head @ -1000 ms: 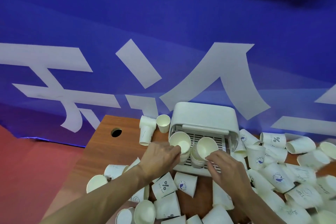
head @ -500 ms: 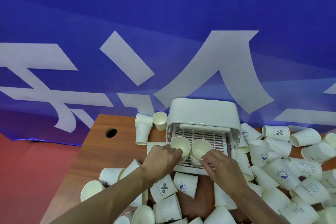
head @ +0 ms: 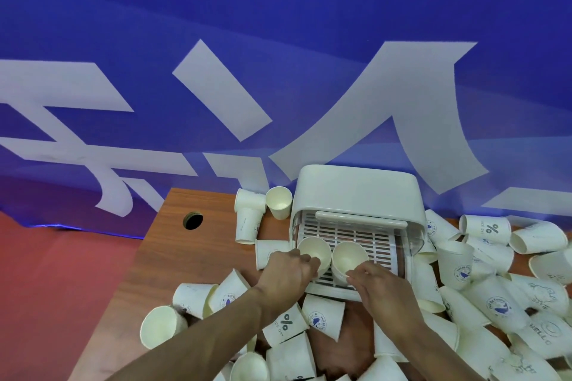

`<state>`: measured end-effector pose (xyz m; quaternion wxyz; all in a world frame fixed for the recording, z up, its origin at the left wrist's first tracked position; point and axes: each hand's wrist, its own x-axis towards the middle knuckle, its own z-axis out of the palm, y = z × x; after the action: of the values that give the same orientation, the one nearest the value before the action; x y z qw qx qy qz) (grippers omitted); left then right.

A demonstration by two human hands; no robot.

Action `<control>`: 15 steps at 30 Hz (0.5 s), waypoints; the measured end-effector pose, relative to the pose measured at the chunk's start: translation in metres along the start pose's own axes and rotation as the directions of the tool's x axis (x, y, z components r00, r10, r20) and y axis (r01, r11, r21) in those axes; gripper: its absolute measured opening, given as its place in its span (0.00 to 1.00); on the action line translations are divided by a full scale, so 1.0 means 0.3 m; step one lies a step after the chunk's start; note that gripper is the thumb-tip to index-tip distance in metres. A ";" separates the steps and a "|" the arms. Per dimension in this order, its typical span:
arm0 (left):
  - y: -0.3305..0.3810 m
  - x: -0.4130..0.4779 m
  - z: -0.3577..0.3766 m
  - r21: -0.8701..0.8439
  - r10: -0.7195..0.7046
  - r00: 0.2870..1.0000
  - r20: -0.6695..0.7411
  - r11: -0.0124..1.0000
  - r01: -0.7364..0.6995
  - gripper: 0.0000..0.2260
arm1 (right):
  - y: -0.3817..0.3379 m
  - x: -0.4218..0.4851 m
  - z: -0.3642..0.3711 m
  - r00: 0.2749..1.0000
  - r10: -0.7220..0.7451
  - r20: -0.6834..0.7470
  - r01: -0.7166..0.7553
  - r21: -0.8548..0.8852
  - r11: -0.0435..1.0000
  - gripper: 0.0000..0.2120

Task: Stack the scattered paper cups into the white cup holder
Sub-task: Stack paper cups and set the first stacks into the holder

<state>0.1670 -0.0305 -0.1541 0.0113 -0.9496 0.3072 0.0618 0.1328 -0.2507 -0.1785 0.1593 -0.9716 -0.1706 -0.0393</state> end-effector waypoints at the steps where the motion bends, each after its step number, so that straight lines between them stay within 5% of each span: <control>1: 0.001 -0.007 -0.004 -0.001 0.010 1.000 -0.019 1.000 -0.010 0.08 | -0.006 -0.002 -0.001 1.000 0.001 -0.001 -0.001 -0.019 1.000 0.08; 6: -0.057 -0.114 -0.046 -0.052 0.017 0.985 -0.170 0.998 -0.026 0.07 | -0.103 -0.006 0.006 0.968 -0.230 -0.096 0.229 -0.024 0.973 0.07; 9: -0.133 -0.227 -0.043 -0.052 0.001 0.988 -0.155 0.999 -0.009 0.03 | -0.246 0.028 0.039 0.924 -0.382 -0.022 0.382 0.043 0.923 0.12; 15: -0.308 -0.513 -0.017 0.096 -0.219 0.974 0.053 0.972 0.213 0.12 | -0.505 0.128 0.164 0.928 -0.281 0.243 0.244 0.169 0.955 0.12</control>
<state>0.0979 0.1335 -0.1313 0.0700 -0.9735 0.2041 0.0763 0.1179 -0.0876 -0.1751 0.1939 -0.9233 -0.3213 0.0814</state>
